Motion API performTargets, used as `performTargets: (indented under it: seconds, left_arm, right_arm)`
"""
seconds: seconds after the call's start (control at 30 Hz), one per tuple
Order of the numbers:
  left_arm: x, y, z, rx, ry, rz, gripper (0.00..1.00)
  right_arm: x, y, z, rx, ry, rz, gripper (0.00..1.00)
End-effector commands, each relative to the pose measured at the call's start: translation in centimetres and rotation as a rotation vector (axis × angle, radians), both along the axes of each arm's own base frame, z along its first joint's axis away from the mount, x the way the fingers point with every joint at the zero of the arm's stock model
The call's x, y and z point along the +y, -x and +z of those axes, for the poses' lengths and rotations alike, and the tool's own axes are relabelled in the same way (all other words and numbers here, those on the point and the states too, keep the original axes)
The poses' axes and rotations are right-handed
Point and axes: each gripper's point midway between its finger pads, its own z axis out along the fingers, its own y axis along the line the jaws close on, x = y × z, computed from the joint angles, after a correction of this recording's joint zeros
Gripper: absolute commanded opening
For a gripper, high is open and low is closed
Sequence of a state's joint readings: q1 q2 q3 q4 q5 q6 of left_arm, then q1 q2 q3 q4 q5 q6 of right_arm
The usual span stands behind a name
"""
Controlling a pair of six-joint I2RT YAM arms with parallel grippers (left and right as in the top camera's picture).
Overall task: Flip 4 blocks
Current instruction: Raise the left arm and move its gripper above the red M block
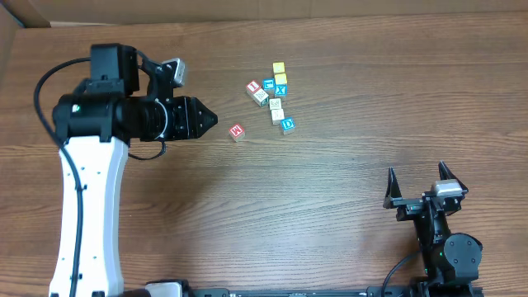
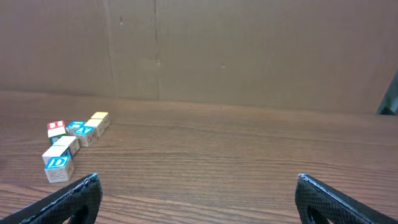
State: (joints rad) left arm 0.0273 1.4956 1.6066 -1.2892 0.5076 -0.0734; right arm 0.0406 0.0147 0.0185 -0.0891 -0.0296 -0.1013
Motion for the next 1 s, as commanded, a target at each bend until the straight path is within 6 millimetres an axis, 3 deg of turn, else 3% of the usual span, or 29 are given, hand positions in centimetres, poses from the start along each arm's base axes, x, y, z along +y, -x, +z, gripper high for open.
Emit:
performTargets:
  seconds: [0.0,0.17,0.33,0.97]
  left_arm:
    - [0.9,-0.9,-0.9,0.031,-0.037,0.029,0.44]
    - [0.9,-1.6,-3.0,0.098,-0.038,0.029,0.52]
    - [0.9,-1.9,-4.3,0.143,-0.038,0.028,0.52]
    - [0.9,-2.0,-4.5,0.148,-0.038,0.028,0.62]
  right_arm:
    - [0.0,0.0,-0.1,-0.007,0.000,0.003,1.00]
    - [0.0,0.0,-0.1,-0.007,0.000,0.003,1.00]
    - [0.0,0.0,-0.1,-0.007,0.000,0.003,1.00]
    - [0.0,0.0,-0.1,-0.007,0.000,0.004,1.00]
